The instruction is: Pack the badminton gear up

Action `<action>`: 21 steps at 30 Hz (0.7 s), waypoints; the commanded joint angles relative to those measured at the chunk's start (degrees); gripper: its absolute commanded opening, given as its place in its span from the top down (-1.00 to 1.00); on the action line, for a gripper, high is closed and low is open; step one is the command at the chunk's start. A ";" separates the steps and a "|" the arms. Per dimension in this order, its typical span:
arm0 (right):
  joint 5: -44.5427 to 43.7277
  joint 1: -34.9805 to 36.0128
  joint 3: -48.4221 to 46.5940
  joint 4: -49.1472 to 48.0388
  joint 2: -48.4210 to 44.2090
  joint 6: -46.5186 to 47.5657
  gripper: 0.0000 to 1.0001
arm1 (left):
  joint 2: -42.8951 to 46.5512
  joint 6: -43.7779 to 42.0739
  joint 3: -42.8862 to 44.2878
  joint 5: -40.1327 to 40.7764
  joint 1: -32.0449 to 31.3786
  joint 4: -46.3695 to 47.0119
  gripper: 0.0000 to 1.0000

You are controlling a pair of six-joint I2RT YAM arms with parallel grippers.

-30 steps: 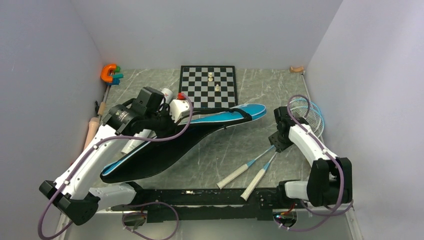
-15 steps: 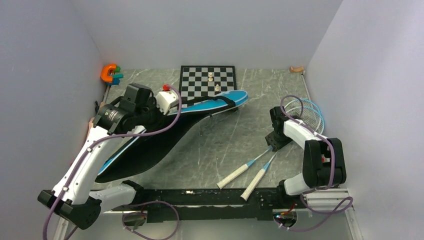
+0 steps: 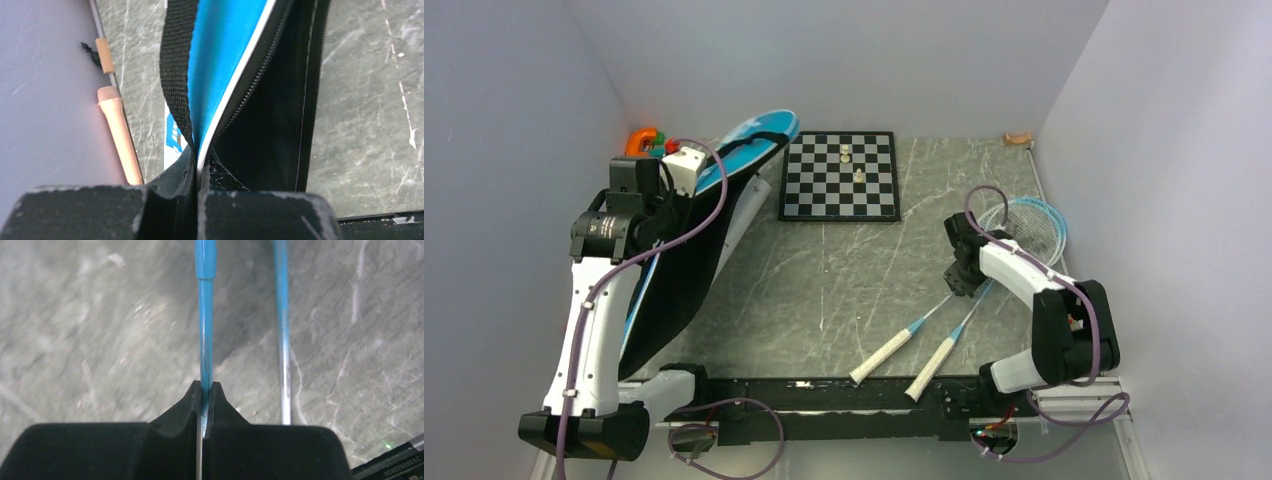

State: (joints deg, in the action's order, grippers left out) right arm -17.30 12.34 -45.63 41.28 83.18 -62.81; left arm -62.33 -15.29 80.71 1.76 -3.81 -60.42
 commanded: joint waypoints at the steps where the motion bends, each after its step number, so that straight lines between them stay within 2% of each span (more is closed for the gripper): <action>1: -5.24 6.18 -7.01 4.85 -6.90 4.18 1.00 | 0.85 3.27 1.03 3.59 1.17 4.71 1.00; 5: -5.32 14.33 -13.07 8.68 -10.45 10.57 1.00 | -0.73 5.33 -3.00 3.48 1.26 6.57 1.00; 9: -4.51 25.52 -16.09 12.92 -12.59 14.49 1.00 | -4.60 7.59 -6.93 2.12 1.17 8.32 1.00; 16: -8.08 51.43 -20.15 18.27 -10.65 10.88 1.00 | -10.46 10.44 -10.26 0.84 1.18 13.31 1.00; 21: -7.43 63.57 -23.48 16.46 -5.39 11.55 1.00 | -13.59 12.38 -11.00 -2.08 0.93 15.29 1.00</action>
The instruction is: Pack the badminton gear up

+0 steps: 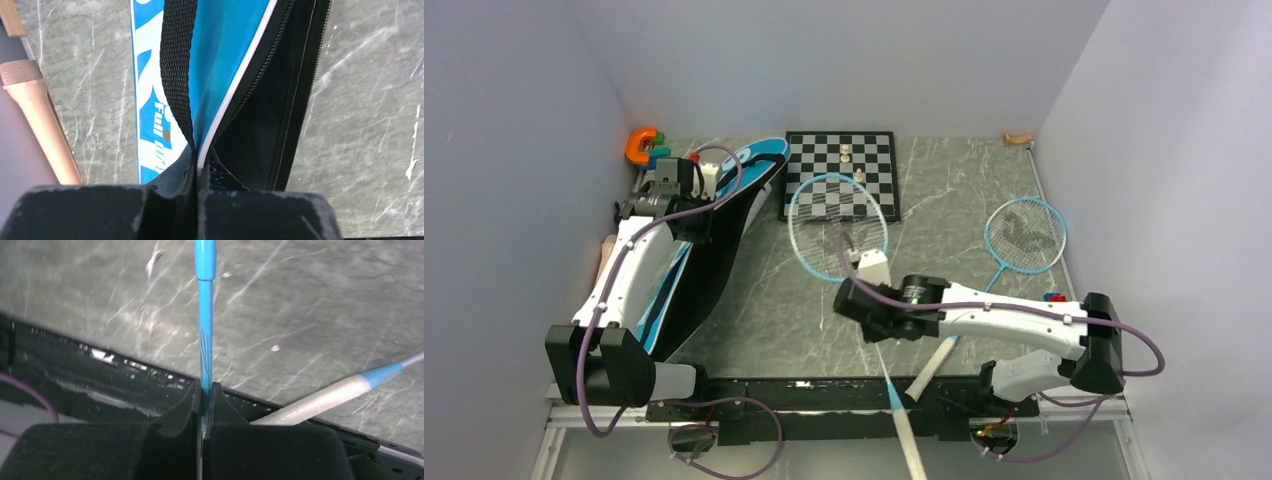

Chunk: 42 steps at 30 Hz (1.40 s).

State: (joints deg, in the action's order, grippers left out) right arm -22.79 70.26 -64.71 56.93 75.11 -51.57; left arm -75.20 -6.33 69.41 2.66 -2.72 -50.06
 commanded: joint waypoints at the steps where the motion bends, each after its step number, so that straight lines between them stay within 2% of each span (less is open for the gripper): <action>1: -1.65 7.23 -5.18 0.44 3.98 0.71 1.00 | -1.02 3.50 -0.13 -3.86 -0.36 5.43 1.00; 8: 1.64 11.78 -11.23 -3.08 11.86 4.72 1.00 | -1.38 3.63 -2.74 -7.07 -2.38 7.74 1.00; 17: 6.10 12.62 -19.91 -1.27 23.95 9.63 1.00 | -3.22 2.86 -1.22 -3.61 -5.36 8.19 1.00; 26: 6.88 12.11 -24.05 1.45 28.58 12.02 1.00 | -3.75 1.06 3.35 0.15 -5.36 7.49 1.00; 31: 9.61 9.07 -30.95 2.80 31.98 12.47 1.00 | -3.66 1.39 3.60 -1.38 -6.33 7.34 1.00; 36: 13.14 2.92 -36.68 2.28 34.41 13.44 1.00 | -3.73 2.09 2.58 -2.13 -7.20 6.22 1.00; 42: 13.09 -1.49 -45.28 3.99 40.09 14.74 1.00 | -3.11 2.39 2.54 -3.93 -7.29 5.34 1.00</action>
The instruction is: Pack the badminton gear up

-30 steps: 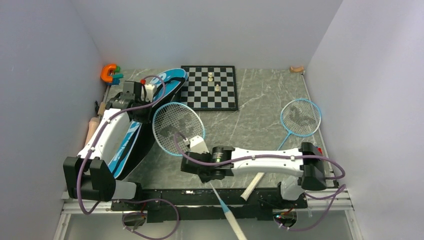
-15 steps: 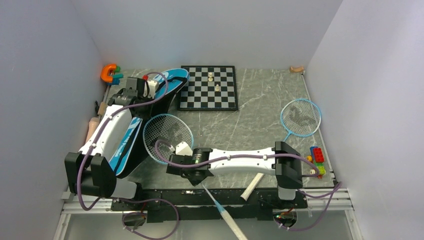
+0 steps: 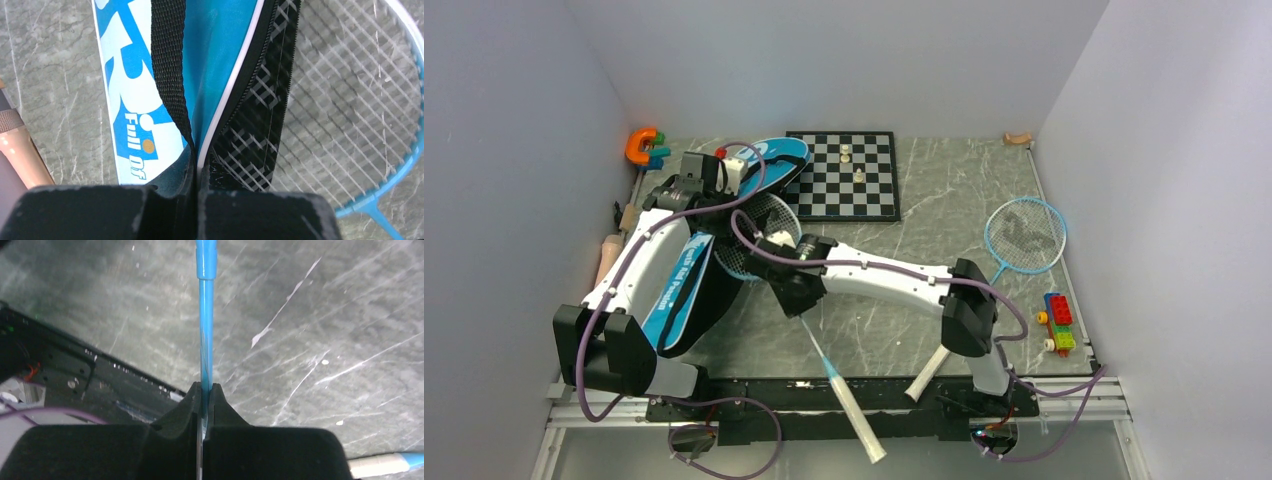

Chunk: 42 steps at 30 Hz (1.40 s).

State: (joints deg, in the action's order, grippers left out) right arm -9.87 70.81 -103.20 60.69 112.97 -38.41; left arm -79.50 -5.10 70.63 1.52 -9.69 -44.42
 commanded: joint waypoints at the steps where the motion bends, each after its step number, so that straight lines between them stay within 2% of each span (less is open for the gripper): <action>1: 0.23 -2.61 -8.19 0.22 2.98 1.59 1.00 | 1.15 1.29 1.41 -3.39 -0.33 -0.68 1.00; 8: 3.32 -6.40 -13.38 -3.05 7.19 0.05 1.00 | 0.36 1.36 2.49 -10.22 -0.32 -2.14 1.00; 17: 6.40 -9.76 -16.88 -11.28 6.71 -2.74 1.00 | -1.15 1.48 5.17 -21.92 -0.24 -6.37 1.00; 29: 11.05 -16.80 -8.80 -25.85 3.76 -10.74 1.00 | 2.37 0.75 2.88 -26.04 0.29 -8.84 1.00; 36: 10.00 -18.89 -12.89 -27.81 6.55 -16.67 1.00 | 4.21 0.31 4.29 -30.73 0.29 -12.35 1.00; 42: 3.91 -20.10 -15.62 -26.50 7.27 -22.29 1.00 | 5.54 0.12 4.61 -33.49 0.29 -13.80 1.00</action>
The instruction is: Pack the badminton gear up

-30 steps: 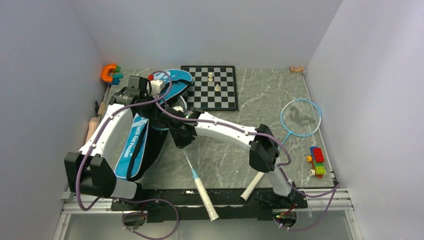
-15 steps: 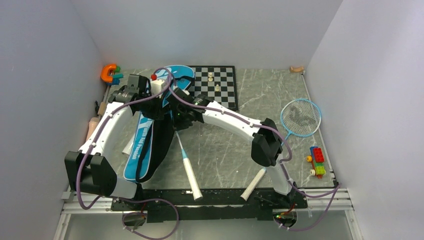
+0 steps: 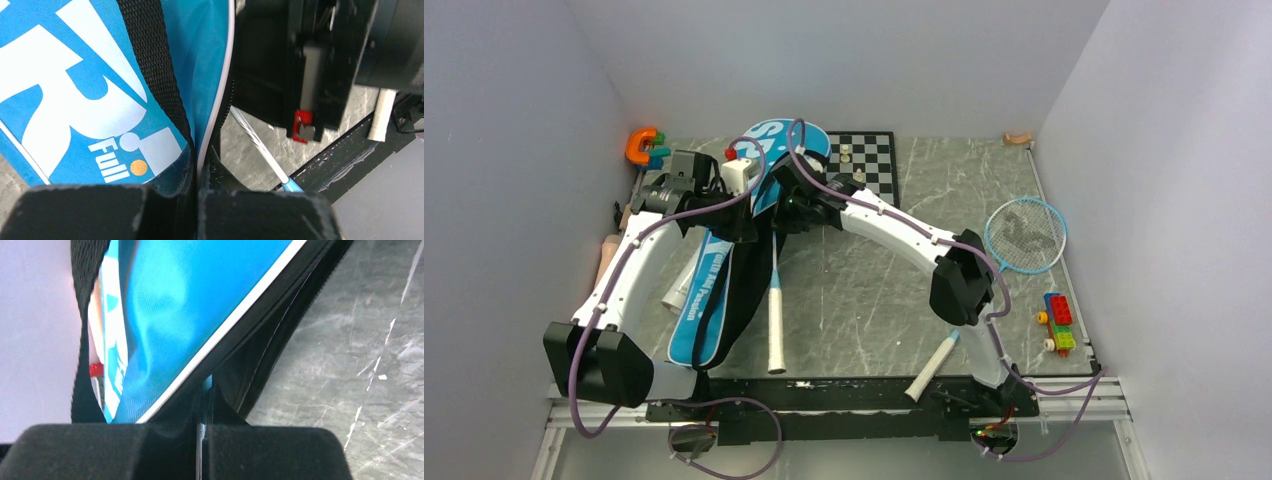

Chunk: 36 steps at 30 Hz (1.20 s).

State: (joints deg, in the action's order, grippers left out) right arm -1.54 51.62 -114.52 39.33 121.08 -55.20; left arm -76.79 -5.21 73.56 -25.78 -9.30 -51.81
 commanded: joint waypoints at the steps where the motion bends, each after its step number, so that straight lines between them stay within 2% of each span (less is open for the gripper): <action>1: -5.15 -0.98 -4.31 -4.96 -0.93 -6.31 1.00 | 2.87 0.10 1.74 -6.59 -0.10 -6.64 1.00; 6: -8.59 -0.28 -3.53 -3.43 -2.62 -7.97 1.00 | 2.23 -0.88 3.34 -10.18 -0.10 -8.52 1.00; 9: -7.81 0.13 -2.94 -3.98 -3.49 -6.82 0.97 | 1.86 -1.13 4.40 -12.21 -0.10 -8.83 1.00; 14: -3.75 0.71 0.65 -7.41 -5.04 -4.83 0.57 | 1.47 -0.49 4.92 -12.82 -0.10 -8.25 1.00; 22: 3.08 0.91 4.65 -10.56 -8.81 -2.12 0.06 | 1.19 -0.37 3.78 -10.66 -0.04 -6.72 1.00; 25: 5.22 0.88 6.79 -11.51 -12.11 -0.76 -0.02 | 0.59 -0.12 4.48 -10.25 0.13 -6.67 1.00; 35: 10.52 0.86 9.06 -9.18 -21.69 5.94 -0.07 | 0.71 0.85 6.16 -9.04 1.69 -6.57 1.00; 36: 9.24 0.93 9.61 -7.22 -23.21 6.66 -0.19 | 1.02 0.93 6.62 -8.95 2.00 -6.53 1.00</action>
State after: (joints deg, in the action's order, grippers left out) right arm 6.44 52.18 -105.93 32.34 104.77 -52.60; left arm -77.14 -5.74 76.44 -32.18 -8.56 -55.94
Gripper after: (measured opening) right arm 0.532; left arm 0.040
